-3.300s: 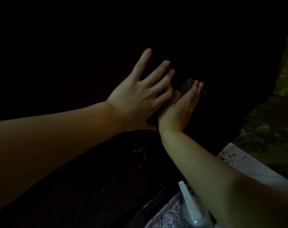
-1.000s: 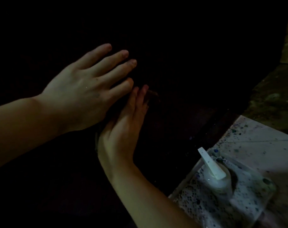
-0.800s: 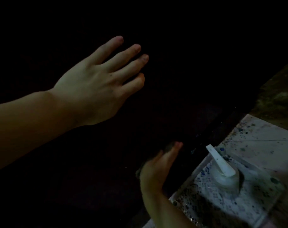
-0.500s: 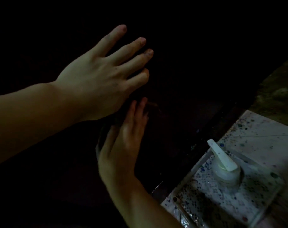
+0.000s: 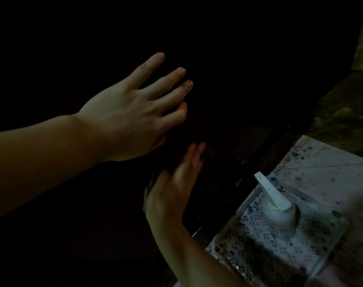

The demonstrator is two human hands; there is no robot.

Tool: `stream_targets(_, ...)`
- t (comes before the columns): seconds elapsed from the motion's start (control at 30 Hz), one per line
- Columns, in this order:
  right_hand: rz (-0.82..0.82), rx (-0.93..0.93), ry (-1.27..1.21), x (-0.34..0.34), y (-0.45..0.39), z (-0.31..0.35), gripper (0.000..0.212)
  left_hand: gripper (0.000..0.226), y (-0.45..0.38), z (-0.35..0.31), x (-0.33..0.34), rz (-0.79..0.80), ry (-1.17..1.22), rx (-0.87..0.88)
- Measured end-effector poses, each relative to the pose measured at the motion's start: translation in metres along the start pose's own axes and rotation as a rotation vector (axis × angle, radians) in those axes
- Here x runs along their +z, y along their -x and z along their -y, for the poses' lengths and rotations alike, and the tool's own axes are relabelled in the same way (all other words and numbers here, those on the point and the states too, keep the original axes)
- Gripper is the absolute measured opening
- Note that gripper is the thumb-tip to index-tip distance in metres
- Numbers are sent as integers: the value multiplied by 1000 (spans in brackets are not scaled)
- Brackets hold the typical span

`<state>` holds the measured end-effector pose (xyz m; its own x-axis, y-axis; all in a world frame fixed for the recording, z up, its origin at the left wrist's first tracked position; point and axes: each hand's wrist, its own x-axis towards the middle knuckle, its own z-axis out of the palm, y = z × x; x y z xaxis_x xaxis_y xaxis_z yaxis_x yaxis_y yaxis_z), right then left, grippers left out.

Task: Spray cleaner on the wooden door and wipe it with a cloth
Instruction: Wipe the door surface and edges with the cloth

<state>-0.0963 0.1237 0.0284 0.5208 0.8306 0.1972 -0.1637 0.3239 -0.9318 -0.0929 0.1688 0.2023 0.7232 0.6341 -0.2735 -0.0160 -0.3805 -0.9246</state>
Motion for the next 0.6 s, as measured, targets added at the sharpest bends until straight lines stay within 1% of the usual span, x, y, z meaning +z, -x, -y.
stream_targets(0.07, -26, -68, 92, 3, -5, -12, 59, 67, -3, -2, 2, -8, 3, 21)
stream_targets(0.1, -41, -56, 109, -1, -7, -24, 61, 66, -5, -3, 3, -21, 11, 32)
stream_targets(0.13, -71, 44, 87, -6, -10, -37, 66, 66, -6, -4, 5, -29, 20, 43)
stream_targets(0.2, -178, 358, 40, -19, -9, -67, 72, 66, -8, -4, 6, -28, 30, 62)
stream_targets(0.23, -216, 536, 33, -26, -10, -79, 69, 67, -9, -4, 6, -21, 34, 66)
stream_targets(0.27, -226, 671, 20, -32, -13, -86, 63, 67, -10, -5, 5, -15, 36, 69)
stream_targets(0.3, -213, 716, 21, -36, -17, -86, 59, 68, -12, -6, 4, -4, 35, 72)
stream_targets(0.33, -177, 674, 40, -37, -24, -78, 58, 68, -16, -8, 4, 6, 38, 78)
stream_targets(0.37, -132, 551, 71, -36, -31, -65, 59, 68, -20, -9, 3, 11, 43, 88)
stream_targets(0.43, -75, 242, 94, -32, -54, -40, 60, 66, -30, -10, 2, 6, 72, 106)
stream_targets(0.5, -53, 37, 116, -31, -89, -24, 62, 65, -39, -11, 1, 11, 105, 105)
stream_targets(0.57, -54, -46, 136, -35, -117, -23, 63, 67, -47, -13, 2, 44, 94, 93)
stream_targets(0.6, -80, -32, 142, -38, -124, -32, 61, 68, -50, -13, 2, 64, 88, 91)
